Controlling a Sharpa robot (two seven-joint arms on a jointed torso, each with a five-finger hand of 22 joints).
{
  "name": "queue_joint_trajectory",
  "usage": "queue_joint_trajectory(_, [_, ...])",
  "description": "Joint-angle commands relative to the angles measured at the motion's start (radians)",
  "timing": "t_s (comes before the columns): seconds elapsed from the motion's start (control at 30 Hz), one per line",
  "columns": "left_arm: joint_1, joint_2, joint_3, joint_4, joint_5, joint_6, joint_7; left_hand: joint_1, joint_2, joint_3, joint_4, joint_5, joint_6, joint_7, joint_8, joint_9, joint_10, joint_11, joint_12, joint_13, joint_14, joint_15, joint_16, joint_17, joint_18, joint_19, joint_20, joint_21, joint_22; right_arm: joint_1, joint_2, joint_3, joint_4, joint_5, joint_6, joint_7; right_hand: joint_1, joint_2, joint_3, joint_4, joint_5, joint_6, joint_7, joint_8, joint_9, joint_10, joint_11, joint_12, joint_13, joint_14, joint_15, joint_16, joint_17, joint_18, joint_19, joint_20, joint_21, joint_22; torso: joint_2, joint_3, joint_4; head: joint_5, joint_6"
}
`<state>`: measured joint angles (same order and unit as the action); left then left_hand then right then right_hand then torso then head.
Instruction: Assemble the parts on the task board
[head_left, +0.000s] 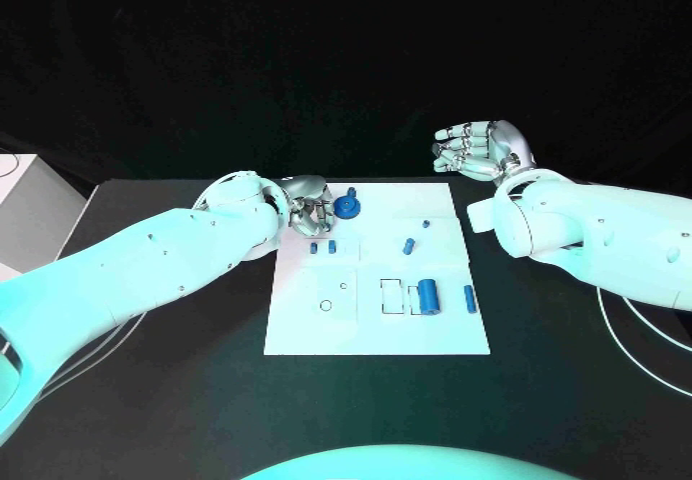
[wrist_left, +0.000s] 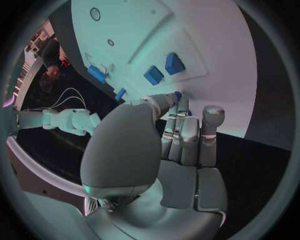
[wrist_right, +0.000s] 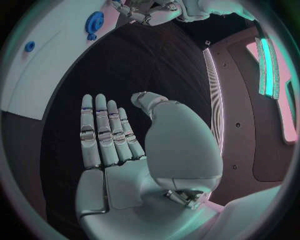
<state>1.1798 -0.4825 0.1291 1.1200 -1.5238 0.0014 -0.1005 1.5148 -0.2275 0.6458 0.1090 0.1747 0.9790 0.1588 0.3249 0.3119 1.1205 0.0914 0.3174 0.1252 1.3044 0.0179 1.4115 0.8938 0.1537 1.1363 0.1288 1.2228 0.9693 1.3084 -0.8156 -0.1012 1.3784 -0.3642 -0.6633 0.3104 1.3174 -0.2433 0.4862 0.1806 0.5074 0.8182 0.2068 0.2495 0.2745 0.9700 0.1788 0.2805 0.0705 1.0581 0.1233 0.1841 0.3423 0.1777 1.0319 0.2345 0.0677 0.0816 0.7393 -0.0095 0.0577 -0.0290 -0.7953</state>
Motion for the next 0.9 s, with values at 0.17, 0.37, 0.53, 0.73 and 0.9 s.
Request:
queue_joint_trajectory(0.17, [-0.005,0.003,-0.006,0.002,-0.001,0.05,-0.01,-0.012,0.006,0.001,0.001,0.0,0.005,0.0,-0.003,0.002,0.008,-0.002,-0.005,0.002,0.007,0.001,-0.005,0.0,-0.014,0.001,-0.004,0.001,0.001,0.0,-0.002,0.001,0.003,-0.005,0.014,0.013,-0.008,0.006,0.0,-0.006,0.006,0.007,0.035,-0.005,-0.001,0.006,-0.002,-0.004,-0.001,0.008,0.002,-0.005,-0.001,0.007,0.001,0.001,0.001,-0.001,-0.002,-0.0004,0.0007,0.0,-0.002])
queue_joint_trajectory(0.37, [-0.005,0.002,-0.007,0.001,-0.003,0.071,-0.019,-0.011,0.008,0.002,0.0,0.0,0.007,-0.001,-0.003,0.003,0.011,-0.003,-0.005,0.004,0.006,0.0,-0.005,-0.002,-0.014,0.001,-0.004,0.001,0.0,0.0,-0.003,0.001,0.003,-0.005,0.014,0.012,-0.008,0.006,0.0,-0.006,0.006,0.007,0.035,-0.005,-0.001,0.006,-0.002,-0.004,-0.001,0.008,0.002,-0.005,-0.001,0.007,0.001,0.001,0.001,-0.001,-0.001,-0.0002,0.0006,0.0,-0.004])
queue_joint_trajectory(0.53, [-0.005,-0.001,-0.007,0.002,-0.001,0.066,-0.021,-0.011,0.006,0.002,-0.002,0.0,0.004,-0.001,-0.006,0.003,0.01,-0.002,-0.008,0.004,0.003,0.0,-0.007,-0.009,-0.012,-0.006,-0.004,-0.005,-0.01,0.0,-0.003,0.001,0.002,-0.005,0.013,0.012,-0.008,0.006,0.0,-0.006,0.006,0.007,0.035,-0.005,-0.001,0.006,-0.002,-0.004,-0.001,0.008,0.002,-0.005,-0.001,0.007,0.001,0.001,0.001,-0.001,-0.002,-0.0006,-0.0003,0.0,-0.003])
queue_joint_trajectory(0.73, [-0.005,-0.001,-0.008,0.005,0.007,0.044,-0.015,-0.016,-0.001,0.01,-0.008,0.001,-0.046,0.005,-0.043,-0.006,-0.003,0.005,-0.033,0.01,-0.009,0.006,-0.011,-0.018,-0.008,-0.021,-0.002,-0.016,-0.026,0.0,-0.003,0.001,0.002,-0.005,0.013,0.012,-0.008,0.006,0.0,-0.006,0.006,0.007,0.035,-0.005,-0.001,0.006,-0.002,-0.004,-0.001,0.008,0.002,-0.005,-0.001,0.007,0.001,0.001,0.001,-0.001,-0.001,-0.0013,0.0007,-0.001,-0.004])
queue_joint_trajectory(0.9, [-0.005,-0.001,-0.008,0.006,0.011,0.025,-0.01,-0.019,-0.005,0.014,-0.01,0.0,-0.072,0.007,-0.062,-0.011,-0.009,0.005,-0.044,0.014,-0.016,0.007,-0.014,-0.025,-0.007,-0.027,-0.002,-0.02,-0.033,0.0,-0.002,0.001,0.001,-0.005,0.013,0.012,-0.009,0.006,0.001,-0.006,0.006,0.007,0.035,-0.006,-0.001,0.006,-0.002,-0.004,-0.002,0.009,0.002,-0.006,-0.002,0.007,0.001,0.0,0.001,-0.003,-0.002,-0.0009,0.0006,-0.001,-0.002])
